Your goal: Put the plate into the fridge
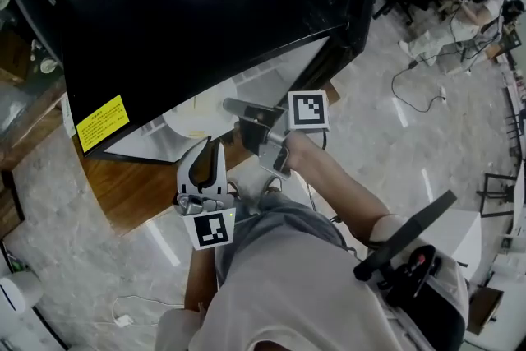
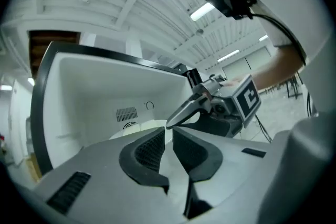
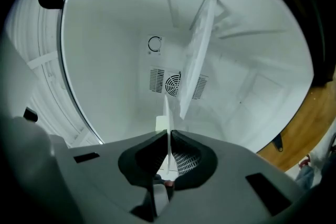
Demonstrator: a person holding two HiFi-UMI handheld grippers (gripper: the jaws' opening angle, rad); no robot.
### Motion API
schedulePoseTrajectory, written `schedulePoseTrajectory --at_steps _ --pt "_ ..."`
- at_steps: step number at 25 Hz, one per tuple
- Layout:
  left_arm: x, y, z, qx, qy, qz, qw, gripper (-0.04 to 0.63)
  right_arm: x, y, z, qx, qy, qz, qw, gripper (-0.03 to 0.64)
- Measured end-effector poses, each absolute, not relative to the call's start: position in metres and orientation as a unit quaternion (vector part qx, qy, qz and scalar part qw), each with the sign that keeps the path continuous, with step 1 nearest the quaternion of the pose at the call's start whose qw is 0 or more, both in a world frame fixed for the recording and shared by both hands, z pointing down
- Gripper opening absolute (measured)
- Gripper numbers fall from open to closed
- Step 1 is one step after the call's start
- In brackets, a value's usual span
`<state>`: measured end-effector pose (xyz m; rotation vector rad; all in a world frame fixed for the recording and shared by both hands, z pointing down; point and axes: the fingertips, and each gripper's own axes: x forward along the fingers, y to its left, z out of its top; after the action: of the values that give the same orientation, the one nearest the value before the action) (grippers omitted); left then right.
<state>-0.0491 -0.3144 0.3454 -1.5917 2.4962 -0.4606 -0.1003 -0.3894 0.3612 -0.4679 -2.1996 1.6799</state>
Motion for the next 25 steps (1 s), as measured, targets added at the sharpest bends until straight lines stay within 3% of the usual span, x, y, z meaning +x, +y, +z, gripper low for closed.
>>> schedulePoseTrajectory --at_steps 9,15,19,25 --pt "-0.052 -0.341 0.33 -0.521 0.838 -0.143 0.084 0.047 -0.1 -0.406 0.353 -0.14 -0.754 0.619 0.167 0.025" --pt "-0.053 -0.355 0.328 -0.513 0.849 -0.108 0.067 0.043 -0.099 -0.405 0.337 -0.153 -0.783 0.579 0.167 0.045" --pt "-0.059 -0.363 0.329 -0.502 0.86 -0.082 0.044 0.042 -0.097 -0.399 0.329 -0.174 -0.827 0.506 0.173 0.132" --pt "-0.074 -0.373 0.332 -0.494 0.866 -0.071 0.025 0.041 -0.079 -0.399 0.329 -0.167 -0.906 0.347 0.177 0.146"
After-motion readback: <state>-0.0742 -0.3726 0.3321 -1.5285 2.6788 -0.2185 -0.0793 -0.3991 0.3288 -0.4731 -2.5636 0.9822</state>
